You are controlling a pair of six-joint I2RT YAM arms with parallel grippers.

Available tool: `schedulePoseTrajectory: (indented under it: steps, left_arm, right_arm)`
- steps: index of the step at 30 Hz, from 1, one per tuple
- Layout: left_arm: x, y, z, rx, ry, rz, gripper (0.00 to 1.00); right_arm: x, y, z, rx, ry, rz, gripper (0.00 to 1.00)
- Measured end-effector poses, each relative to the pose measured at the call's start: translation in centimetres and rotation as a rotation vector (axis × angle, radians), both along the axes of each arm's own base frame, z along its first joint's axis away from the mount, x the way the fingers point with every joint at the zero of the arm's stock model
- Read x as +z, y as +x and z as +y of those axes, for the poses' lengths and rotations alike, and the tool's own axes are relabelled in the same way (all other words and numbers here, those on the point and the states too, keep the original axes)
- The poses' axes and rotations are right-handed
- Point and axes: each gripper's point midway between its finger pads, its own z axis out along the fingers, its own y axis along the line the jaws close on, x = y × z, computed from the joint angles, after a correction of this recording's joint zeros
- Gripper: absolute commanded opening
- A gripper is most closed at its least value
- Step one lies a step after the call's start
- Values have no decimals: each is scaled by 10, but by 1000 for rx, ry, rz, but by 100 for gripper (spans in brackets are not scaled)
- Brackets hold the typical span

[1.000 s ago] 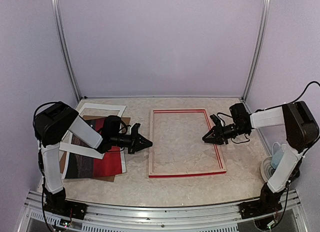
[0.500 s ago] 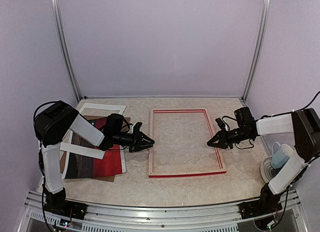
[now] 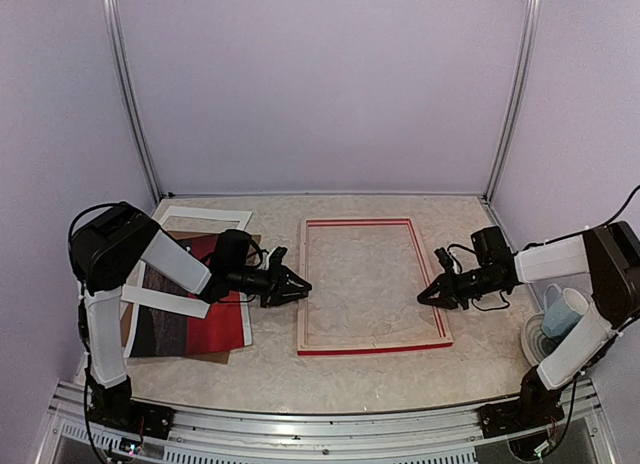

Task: Put the photo into the frame
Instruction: Place the glass panel on the frame body.

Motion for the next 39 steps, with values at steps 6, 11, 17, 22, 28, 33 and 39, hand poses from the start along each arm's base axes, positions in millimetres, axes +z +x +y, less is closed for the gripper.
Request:
schedulePoseTrajectory:
  steps: [6,11,17,22,28,33,39]
  left_arm:
    - [-3,0,0,4,5,5,20]
    - [-12,1,0,7,16,18,20]
    - [-10,3,-1,8,13,14,20]
    - [-9,6,-2,11,12,8,20]
    - [-9,7,-2,17,14,7,20]
    - [-9,7,-2,17,15,6,21]
    - [-10,7,-1,20,16,7,21]
  right_arm:
    - [-2,-3,-3,-25,-8,-8,6]
    - [-8,-9,-6,-43,-13,7,6]
    - [-11,-10,-7,-54,-11,12,6]
    - [-11,-11,-5,-55,-8,16,6]
    - [-11,-12,-3,-53,-7,11,6]
    - [-9,-13,-3,-56,-5,0,6]
    - [-5,-15,-2,-61,-2,-9,5]
